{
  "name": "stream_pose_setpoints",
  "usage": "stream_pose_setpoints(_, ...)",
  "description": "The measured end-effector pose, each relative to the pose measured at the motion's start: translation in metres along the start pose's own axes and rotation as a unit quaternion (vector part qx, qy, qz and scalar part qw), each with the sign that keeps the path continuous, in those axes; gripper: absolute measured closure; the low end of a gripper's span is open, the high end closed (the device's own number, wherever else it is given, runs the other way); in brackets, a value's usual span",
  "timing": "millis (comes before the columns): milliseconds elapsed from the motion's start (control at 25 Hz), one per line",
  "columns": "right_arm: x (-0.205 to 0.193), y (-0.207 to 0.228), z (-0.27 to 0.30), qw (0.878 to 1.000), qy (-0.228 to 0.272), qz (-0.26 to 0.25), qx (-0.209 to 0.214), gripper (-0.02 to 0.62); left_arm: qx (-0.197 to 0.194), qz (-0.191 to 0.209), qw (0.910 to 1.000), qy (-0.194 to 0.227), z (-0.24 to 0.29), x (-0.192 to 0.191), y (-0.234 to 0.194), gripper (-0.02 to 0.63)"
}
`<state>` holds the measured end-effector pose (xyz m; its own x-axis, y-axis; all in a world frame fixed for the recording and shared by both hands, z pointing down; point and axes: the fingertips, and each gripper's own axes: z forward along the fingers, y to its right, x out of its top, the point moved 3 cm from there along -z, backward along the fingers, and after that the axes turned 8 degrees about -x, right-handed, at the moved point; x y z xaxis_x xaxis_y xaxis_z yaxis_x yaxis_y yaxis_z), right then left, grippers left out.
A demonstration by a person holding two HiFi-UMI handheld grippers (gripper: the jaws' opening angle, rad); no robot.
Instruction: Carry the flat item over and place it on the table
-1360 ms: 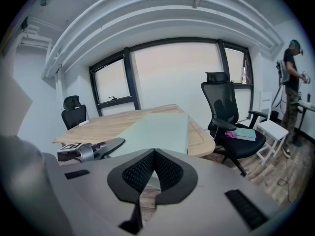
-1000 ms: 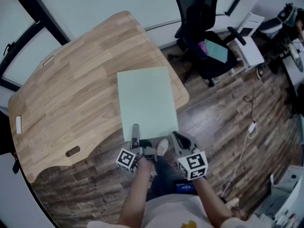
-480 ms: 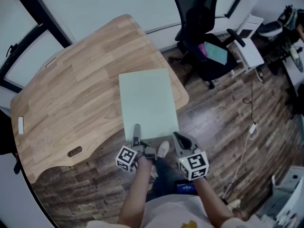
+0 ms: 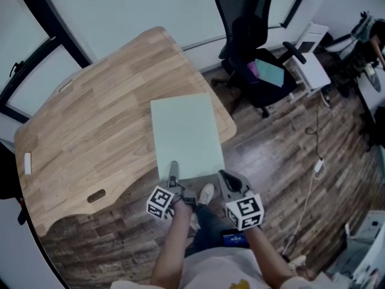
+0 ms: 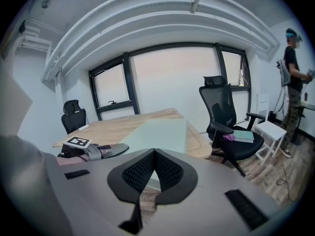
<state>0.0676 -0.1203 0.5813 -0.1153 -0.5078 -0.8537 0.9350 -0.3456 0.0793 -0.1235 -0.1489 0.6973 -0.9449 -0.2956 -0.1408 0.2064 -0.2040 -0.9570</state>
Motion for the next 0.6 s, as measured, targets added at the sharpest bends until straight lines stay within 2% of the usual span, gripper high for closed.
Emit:
stream_pose_setpoints(240, 0.003, -0.006, -0.002, 1.000, 0.000, -0.002, 0.001, 0.597, 0.006, -0.003, 0.9999, -0.008, -0.004, -0.001, -0.001, 0.173)
stream_pose_setpoints(600, 0.007, -0.014, -0.007, 1.000, 0.011, -0.003, 0.003, 0.597, 0.015, 0.030, 0.9992, -0.020, -0.017, 0.000, 0.000, 0.173)
